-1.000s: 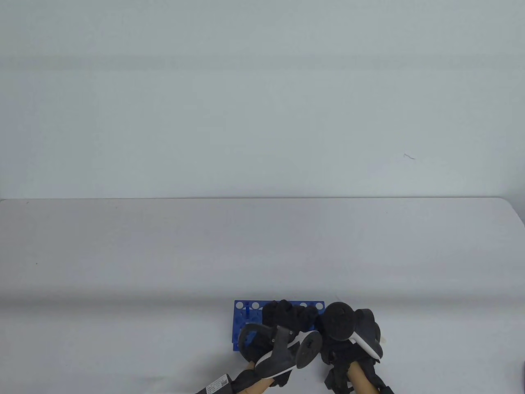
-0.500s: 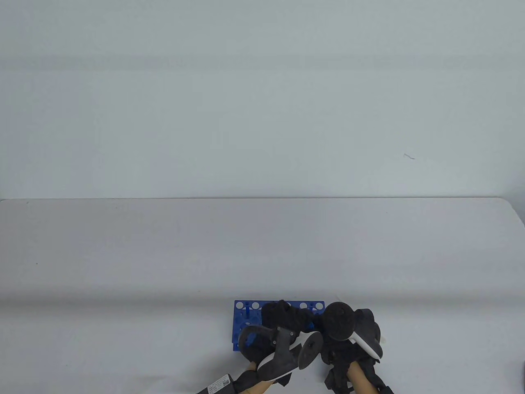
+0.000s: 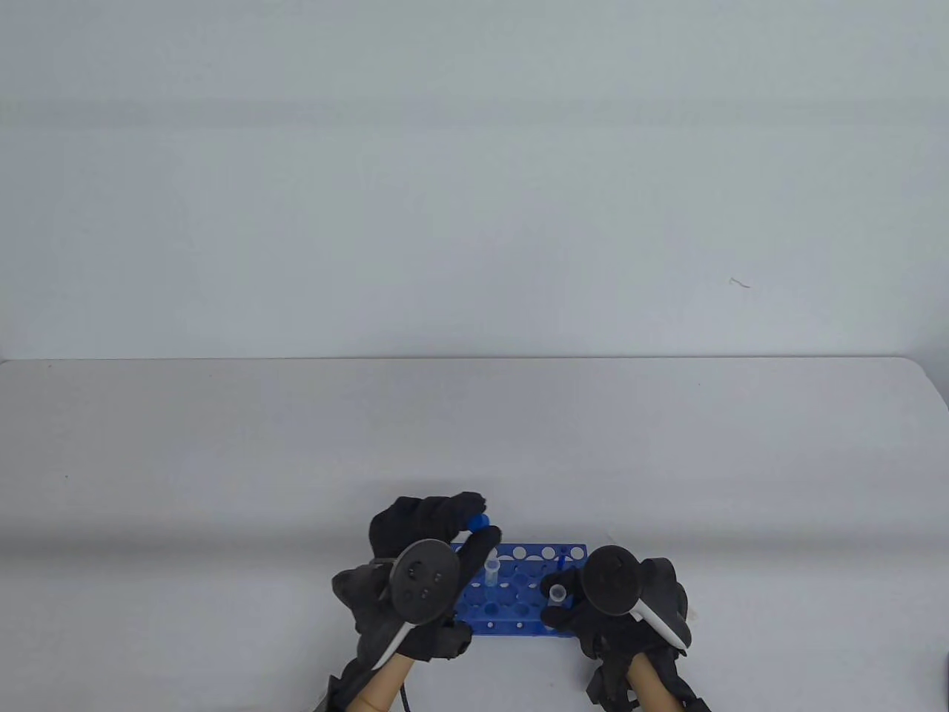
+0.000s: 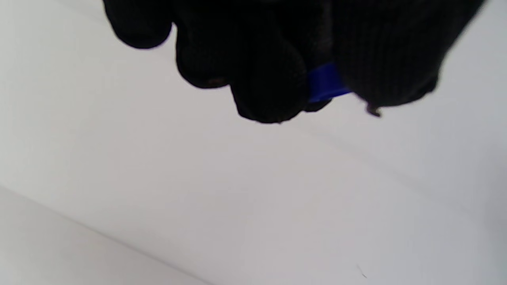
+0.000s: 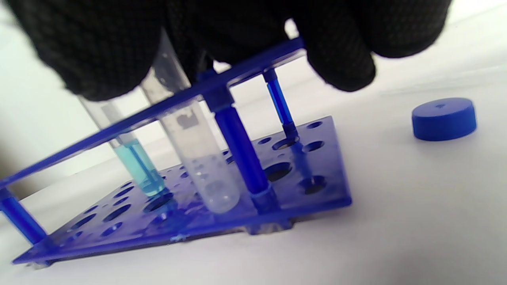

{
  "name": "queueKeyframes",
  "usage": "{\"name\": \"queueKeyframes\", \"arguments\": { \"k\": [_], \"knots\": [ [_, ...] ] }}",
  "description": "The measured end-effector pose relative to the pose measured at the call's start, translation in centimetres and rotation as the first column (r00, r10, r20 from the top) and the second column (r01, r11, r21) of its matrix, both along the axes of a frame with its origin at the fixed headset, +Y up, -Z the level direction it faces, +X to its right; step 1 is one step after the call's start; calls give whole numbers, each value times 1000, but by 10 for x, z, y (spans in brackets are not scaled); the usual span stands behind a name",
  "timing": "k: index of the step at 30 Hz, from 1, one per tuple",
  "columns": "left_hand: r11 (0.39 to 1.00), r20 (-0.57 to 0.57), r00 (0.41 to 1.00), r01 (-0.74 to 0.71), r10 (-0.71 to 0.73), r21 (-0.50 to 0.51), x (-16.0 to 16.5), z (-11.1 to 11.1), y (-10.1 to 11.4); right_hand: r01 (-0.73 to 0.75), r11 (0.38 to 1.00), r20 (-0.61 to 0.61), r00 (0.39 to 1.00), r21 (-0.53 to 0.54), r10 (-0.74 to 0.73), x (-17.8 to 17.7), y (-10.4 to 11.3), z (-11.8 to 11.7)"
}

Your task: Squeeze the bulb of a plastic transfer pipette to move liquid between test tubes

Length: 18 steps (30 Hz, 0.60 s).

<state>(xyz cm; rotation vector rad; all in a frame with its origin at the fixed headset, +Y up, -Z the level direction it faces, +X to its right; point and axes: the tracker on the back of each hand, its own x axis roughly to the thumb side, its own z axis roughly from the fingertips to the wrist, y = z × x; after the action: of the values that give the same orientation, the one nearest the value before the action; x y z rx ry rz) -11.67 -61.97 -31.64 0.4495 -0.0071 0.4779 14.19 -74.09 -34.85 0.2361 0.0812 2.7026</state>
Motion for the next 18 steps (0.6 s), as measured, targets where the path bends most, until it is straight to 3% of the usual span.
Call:
{"name": "queueKeyframes", "arguments": {
  "k": [5, 8, 15, 18],
  "knots": [
    [987, -183, 982, 22, -52, -161, -51, -30, -37, 0, 1000, 0, 1000, -1, 0, 0, 0, 0],
    [964, -235, 965, 49, -113, -261, -71, -42, -59, 2, 1000, -2, 1000, -4, -2, 0, 0, 0],
    [866, -228, 923, 175, -309, -469, -85, -57, -102, 2, 1000, -4, 1000, -6, -2, 0, 0, 0],
    [790, -190, 850, 343, -491, -508, -79, -61, -114, 3, 1000, -5, 1000, -6, -3, 0, 0, -1]
  ]
}}
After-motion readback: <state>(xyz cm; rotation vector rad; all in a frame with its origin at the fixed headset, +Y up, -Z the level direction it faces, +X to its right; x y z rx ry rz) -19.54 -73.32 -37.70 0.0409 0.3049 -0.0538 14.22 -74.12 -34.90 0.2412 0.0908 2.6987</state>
